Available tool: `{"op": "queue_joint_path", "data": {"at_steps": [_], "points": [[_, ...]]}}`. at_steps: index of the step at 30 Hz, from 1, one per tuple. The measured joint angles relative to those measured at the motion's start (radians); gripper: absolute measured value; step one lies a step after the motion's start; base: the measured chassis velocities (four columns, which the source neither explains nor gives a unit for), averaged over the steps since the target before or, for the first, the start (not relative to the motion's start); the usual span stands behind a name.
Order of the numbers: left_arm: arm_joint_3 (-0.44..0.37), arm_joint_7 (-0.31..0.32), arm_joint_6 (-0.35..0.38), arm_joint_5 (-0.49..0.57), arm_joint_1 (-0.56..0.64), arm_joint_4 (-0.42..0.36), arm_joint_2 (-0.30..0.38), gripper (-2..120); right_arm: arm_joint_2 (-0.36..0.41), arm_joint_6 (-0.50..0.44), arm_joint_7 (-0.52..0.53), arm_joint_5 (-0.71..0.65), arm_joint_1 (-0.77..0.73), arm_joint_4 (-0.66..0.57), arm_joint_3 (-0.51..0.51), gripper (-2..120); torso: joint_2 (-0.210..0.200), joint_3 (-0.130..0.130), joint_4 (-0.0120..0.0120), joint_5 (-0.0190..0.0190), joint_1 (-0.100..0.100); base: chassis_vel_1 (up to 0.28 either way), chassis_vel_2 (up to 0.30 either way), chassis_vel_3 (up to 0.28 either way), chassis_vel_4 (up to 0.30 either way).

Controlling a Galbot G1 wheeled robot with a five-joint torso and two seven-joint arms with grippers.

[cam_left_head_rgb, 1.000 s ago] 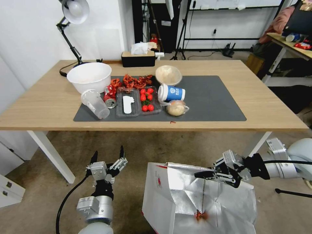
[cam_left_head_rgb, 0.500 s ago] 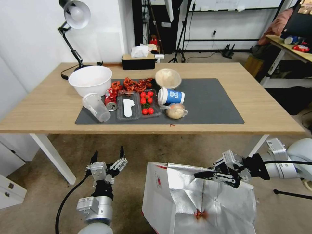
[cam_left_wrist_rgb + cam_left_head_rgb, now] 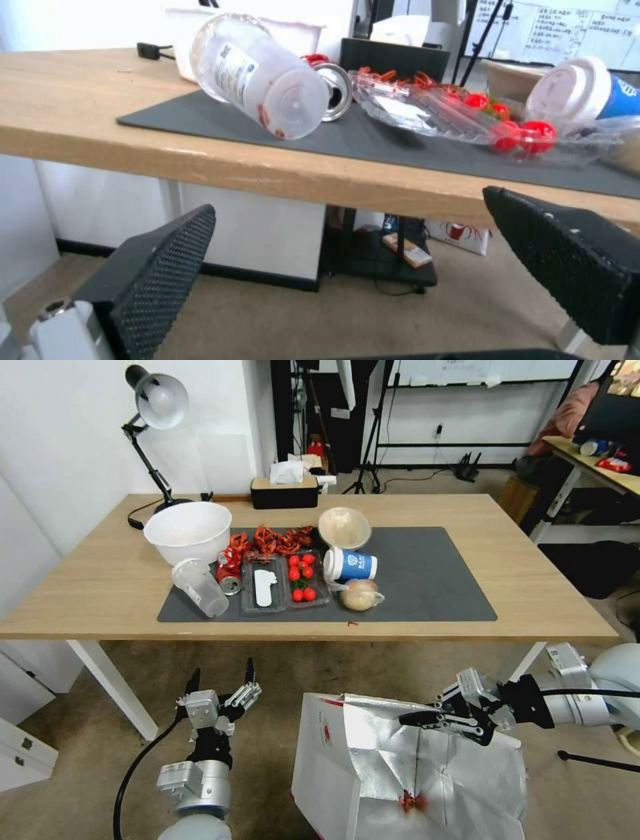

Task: Pick up the food delivery bag from the floor and place it on the table.

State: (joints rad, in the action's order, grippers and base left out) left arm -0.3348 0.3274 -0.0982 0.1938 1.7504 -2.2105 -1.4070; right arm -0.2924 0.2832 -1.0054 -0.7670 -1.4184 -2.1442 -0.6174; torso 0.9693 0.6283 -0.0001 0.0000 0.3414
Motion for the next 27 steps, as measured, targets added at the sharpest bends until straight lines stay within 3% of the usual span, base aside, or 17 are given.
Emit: {"op": "queue_joint_path", "data": {"at_steps": [27], "points": [[-0.001,0.004,-0.004,0.004,0.005,-0.006,-0.001,100,-0.007,0.000,0.002,0.001,-0.004,-0.006,-0.002,0,0.128,0.072,0.0000,0.0000,0.056,0.000,0.000,0.000,0.000]]}}
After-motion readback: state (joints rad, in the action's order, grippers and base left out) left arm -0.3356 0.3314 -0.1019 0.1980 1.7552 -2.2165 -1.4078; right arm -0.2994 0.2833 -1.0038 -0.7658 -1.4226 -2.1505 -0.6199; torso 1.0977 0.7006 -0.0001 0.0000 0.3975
